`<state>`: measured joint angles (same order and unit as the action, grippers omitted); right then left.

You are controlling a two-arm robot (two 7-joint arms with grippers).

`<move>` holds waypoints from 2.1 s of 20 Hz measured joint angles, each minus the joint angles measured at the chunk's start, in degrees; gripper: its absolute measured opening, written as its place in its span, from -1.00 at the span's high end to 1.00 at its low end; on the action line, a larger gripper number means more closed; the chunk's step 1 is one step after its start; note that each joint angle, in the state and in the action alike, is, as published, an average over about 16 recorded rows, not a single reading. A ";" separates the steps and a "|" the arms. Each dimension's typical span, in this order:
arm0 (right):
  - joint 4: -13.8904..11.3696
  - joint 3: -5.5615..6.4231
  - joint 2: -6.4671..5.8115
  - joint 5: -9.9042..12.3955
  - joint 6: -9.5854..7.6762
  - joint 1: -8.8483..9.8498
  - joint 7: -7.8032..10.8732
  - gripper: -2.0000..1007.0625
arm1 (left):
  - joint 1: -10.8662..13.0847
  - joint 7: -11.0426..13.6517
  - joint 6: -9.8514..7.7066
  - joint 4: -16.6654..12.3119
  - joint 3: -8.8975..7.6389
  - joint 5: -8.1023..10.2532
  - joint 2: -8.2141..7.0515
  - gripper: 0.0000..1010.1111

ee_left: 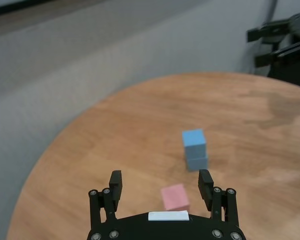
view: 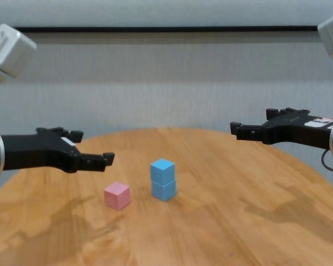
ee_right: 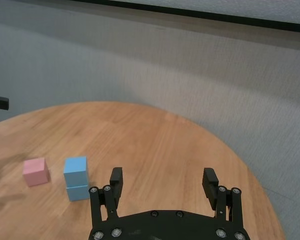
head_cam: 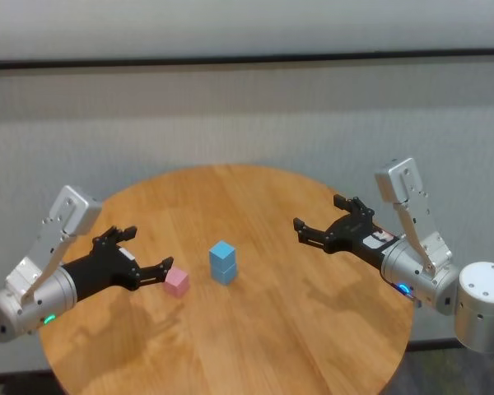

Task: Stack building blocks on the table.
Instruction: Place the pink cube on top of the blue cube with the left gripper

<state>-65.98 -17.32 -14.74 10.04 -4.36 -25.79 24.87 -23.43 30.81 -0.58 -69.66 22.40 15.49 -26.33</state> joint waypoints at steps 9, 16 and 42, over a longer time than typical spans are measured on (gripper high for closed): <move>0.07 -0.04 0.04 -0.04 0.00 -0.06 0.00 -0.99 | -1.55 -3.39 -4.28 4.07 0.15 -1.84 1.74 -0.98; 0.11 -0.05 0.06 -0.05 0.01 -0.09 0.00 -0.99 | -3.53 -4.32 -6.35 8.48 -0.31 -2.91 3.32 -0.98; 0.15 -0.06 0.08 -0.06 0.00 -0.13 0.00 -0.99 | -4.11 -0.51 -7.88 6.37 1.61 -1.62 3.79 -0.98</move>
<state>-65.83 -17.38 -14.66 9.97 -4.35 -25.92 24.87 -27.54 30.30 -8.46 -63.29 24.01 13.87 -22.54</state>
